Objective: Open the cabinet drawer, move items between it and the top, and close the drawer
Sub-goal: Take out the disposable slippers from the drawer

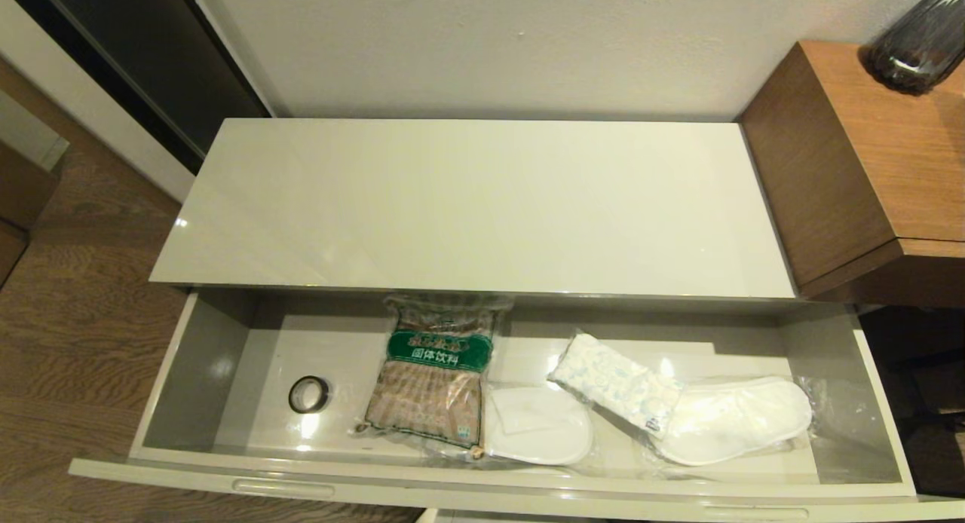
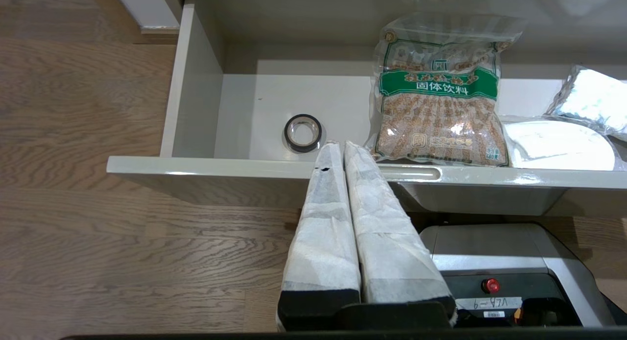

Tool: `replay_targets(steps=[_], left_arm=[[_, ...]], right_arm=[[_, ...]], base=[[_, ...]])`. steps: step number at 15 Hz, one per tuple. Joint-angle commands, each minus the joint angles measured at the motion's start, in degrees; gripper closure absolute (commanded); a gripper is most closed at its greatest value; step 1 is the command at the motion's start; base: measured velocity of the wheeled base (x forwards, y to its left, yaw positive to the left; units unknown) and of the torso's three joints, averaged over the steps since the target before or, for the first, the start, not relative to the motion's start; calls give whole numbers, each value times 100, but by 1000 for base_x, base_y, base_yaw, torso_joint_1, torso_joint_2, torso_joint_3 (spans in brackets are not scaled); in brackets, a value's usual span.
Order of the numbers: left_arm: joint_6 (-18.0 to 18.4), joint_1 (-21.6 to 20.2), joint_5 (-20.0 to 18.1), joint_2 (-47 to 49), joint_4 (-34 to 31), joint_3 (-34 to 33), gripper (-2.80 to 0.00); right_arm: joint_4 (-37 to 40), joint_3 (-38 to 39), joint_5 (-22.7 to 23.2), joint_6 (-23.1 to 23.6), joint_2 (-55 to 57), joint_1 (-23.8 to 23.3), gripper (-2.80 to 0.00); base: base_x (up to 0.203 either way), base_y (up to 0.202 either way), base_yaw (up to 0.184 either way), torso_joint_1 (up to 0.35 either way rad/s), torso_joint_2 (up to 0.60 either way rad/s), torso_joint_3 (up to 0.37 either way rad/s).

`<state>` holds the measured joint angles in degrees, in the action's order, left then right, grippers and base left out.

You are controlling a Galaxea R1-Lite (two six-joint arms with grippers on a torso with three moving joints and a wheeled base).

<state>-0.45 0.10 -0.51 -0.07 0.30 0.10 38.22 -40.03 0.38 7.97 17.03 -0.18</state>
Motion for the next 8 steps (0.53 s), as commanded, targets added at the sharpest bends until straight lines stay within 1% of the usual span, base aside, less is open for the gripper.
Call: replay_targets(steps=[1,4,5,8], left_arm=[[-7,-1,-2,7,5,-1,0],[-1,-1,-2,7,5,-1,0],[-6,-1,-2,7,5,-1,0],[-7,-1,-2,7,5,-1,0]], right_arm=[[294,-318,-8,145,1427,1,0],[804,-442,-131,296,2418,4,0],[957,-477,-180,422,2787,6,0],[1144,-469,-251,1072,3755,9,0]], base=[[0,0,0,0,0,0],[0,0,0,0,0,0],[0,0,0,0,0,0],[0,0,0,0,0,0]])
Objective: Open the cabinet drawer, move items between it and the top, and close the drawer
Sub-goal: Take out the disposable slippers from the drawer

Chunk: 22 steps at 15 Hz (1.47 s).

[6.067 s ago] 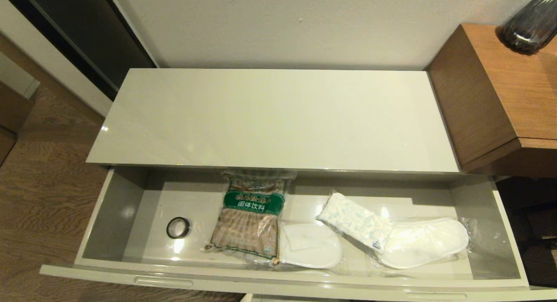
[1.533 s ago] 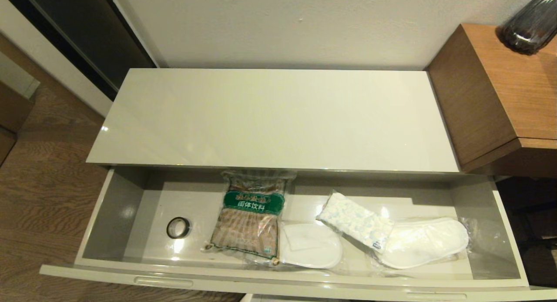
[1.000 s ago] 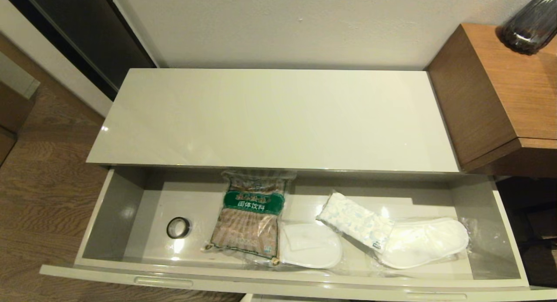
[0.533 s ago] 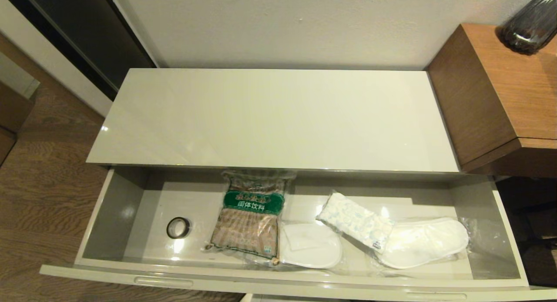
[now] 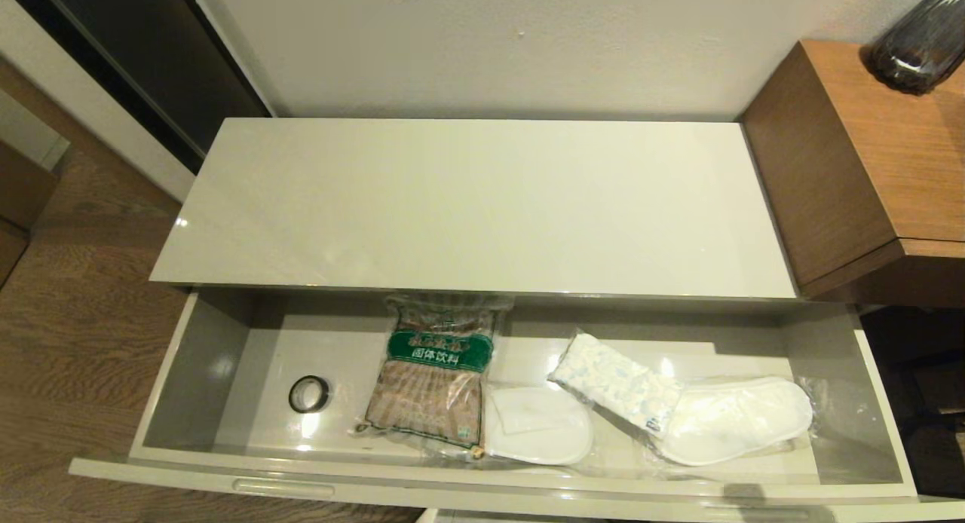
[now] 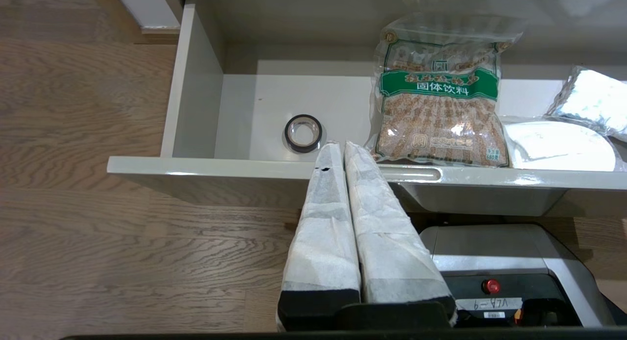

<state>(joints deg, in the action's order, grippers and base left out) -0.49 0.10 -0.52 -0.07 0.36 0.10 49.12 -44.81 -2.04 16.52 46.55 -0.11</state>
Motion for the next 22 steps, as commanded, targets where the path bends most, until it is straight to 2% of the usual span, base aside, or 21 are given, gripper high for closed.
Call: replay_targets(steps=[1,3,5,7,9,12,13,15,16,17,22], left_arm=[[8,-1,1,6,1,-1,0],[29,-1,41,7,-18,-1,0],[8,-1,29,1,-8,3,0],[-65,-1,25,7,-9,-1,0],[-83,-1,25,7,-1,-1,0],[-74,-1,25,7,-1,-1,0],[-74,-1,25,7,-1,-1,0],[-74,-1,25,7,-1,-1,0],[-74,-1,25,7,-1,-1,0],[-74,-1,25,7,-1,-1,0],[-74,-1,25,7,-1,-1,0]], right_arm=[[30,71,-25,440,1159,1,0],[-463,186,-86,825,2162,0,0],[-1511,454,-266,1319,2974,-51,0],[-2864,682,-497,2045,3549,-215,0],[-3690,794,-537,2326,4261,-288,0],[-4142,779,-199,2437,4982,-320,0],[-4331,784,52,2442,5090,-322,0],[-4420,794,226,2446,5158,-324,0],[-4438,827,750,2453,5258,-327,0],[-4444,898,980,2481,5316,-342,0],[-4655,914,999,2714,5768,-376,0]], base=[[0,0,0,0,0,0],[0,0,0,0,0,0],[0,0,0,0,0,0],[0,0,0,0,0,0],[0,0,0,0,0,0],[0,0,0,0,0,0],[0,0,0,0,0,0],[0,0,0,0,0,0],[0,0,0,0,0,0],[0,0,0,0,0,0],[0,0,0,0,0,0]])
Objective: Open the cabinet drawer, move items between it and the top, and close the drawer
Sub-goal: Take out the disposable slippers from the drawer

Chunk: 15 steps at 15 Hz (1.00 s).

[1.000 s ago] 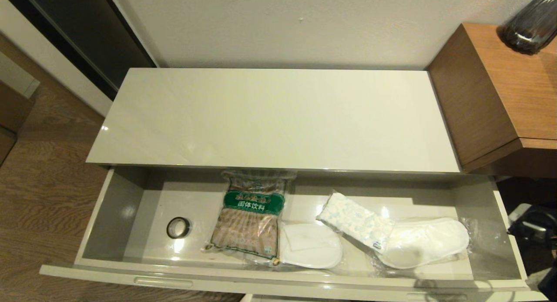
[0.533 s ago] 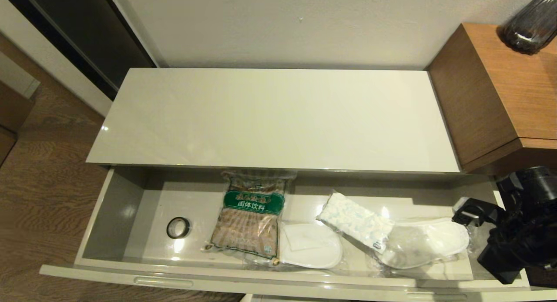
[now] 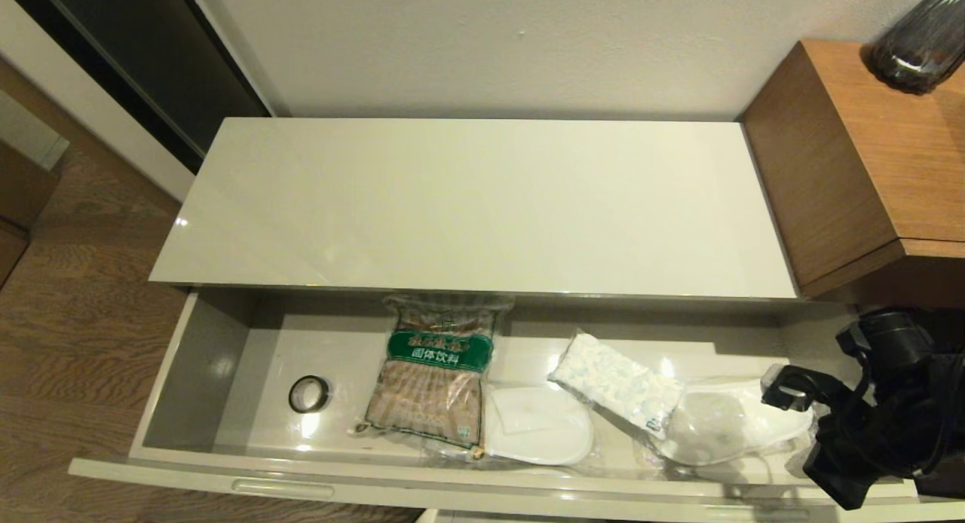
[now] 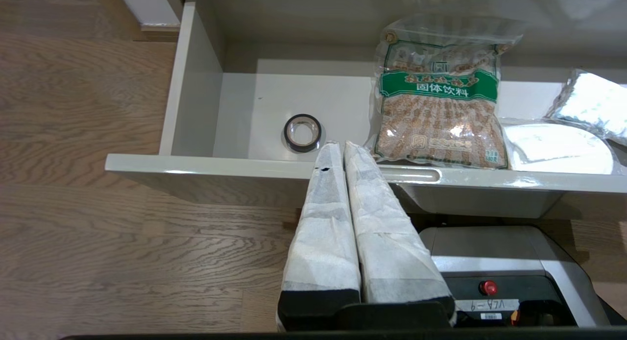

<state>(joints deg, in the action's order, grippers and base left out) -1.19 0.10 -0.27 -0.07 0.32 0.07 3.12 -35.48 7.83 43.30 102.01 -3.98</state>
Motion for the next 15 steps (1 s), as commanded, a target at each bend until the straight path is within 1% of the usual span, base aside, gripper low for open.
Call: replay_targets(steps=[1,4,7,10,11,13,14,15], left_arm=[[-4,-1,0,7,3,1,0],[-4,-1,0,7,3,1,0],[-4,-1,0,7,3,1,0],[-11,-1,0,7,3,1,0],[-4,-1,0,7,3,1,0],[-4,-9,0,7,3,1,0],[-4,-1,0,7,3,1,0],[-4,-1,0,7,3,1,0]], right_arm=[[-269,-25,25,42,420,37,0],[-1062,-119,10,29,876,48,0],[-1760,-443,-38,13,1441,-11,0],[-2194,-676,-96,26,1888,-149,0],[-2449,-749,-149,31,2070,-191,0],[-3193,-837,-297,66,2366,-306,0],[-3386,-879,-442,117,2460,-377,0],[-3420,-908,-591,143,2484,-421,0]], base=[[0,0,0,0,0,0],[0,0,0,0,0,0],[0,0,0,0,0,0],[0,0,0,0,0,0],[0,0,0,0,0,0],[0,0,0,0,0,0],[0,0,0,0,0,0],[0,0,0,0,0,0]])
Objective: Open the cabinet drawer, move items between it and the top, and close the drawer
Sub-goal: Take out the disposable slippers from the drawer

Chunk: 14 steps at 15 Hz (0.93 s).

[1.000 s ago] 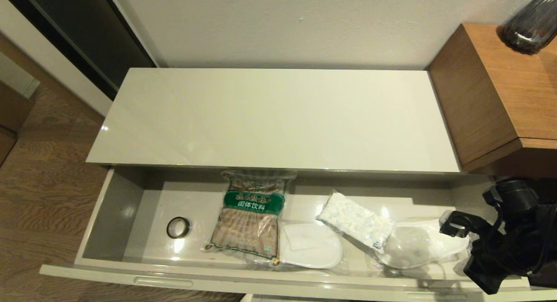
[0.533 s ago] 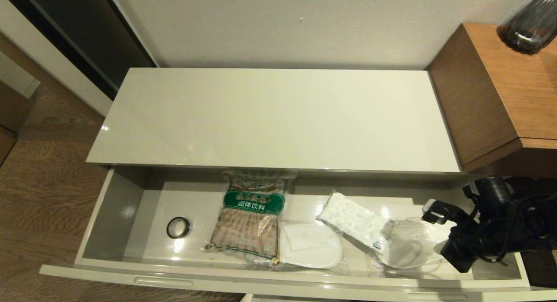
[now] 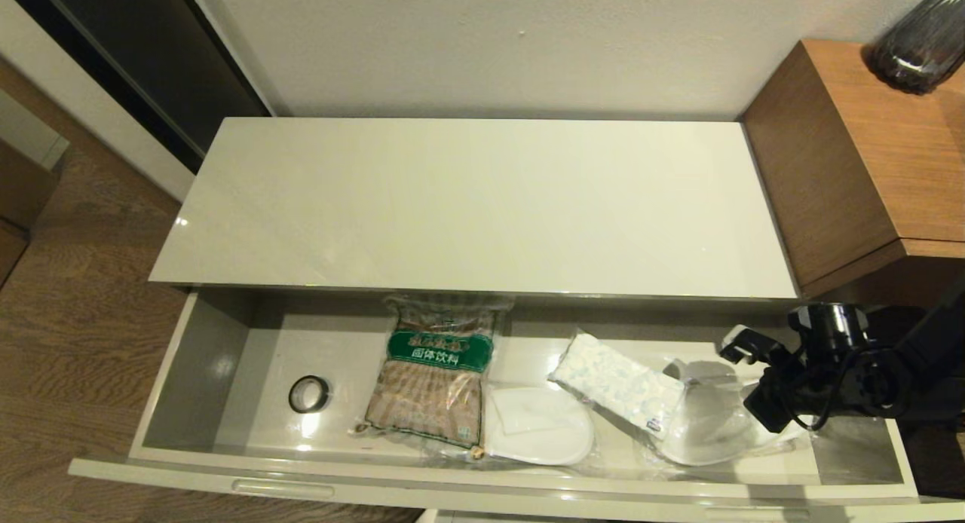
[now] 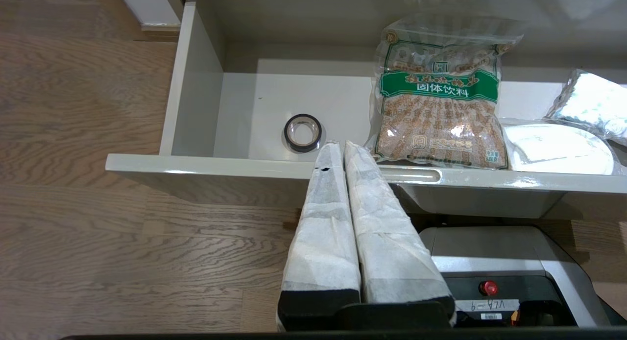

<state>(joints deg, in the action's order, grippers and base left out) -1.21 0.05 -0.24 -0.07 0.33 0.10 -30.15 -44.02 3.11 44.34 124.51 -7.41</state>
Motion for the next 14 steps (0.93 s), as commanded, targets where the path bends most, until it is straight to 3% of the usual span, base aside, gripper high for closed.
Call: replay_targets(steps=[1,4,5,12,14], left_arm=[[-2,4,-2,7,2,-1,0],[-2,4,-2,7,2,-1,0],[-2,4,-2,7,2,-1,0],[-2,4,-2,7,2,-1,0],[-2,4,-2,7,2,-1,0]], right_arm=[[-99,-84,-300,99,265,-126,0],[-119,-139,-354,378,253,-188,0],[-116,-149,-305,512,224,-216,-280],[-47,-214,-215,676,233,-263,-280],[-115,-393,-229,1006,509,-496,-280]], base=[[0,0,0,0,0,0],[0,0,0,0,0,0],[0,0,0,0,0,0],[0,0,0,0,0,0],[0,0,0,0,0,0]])
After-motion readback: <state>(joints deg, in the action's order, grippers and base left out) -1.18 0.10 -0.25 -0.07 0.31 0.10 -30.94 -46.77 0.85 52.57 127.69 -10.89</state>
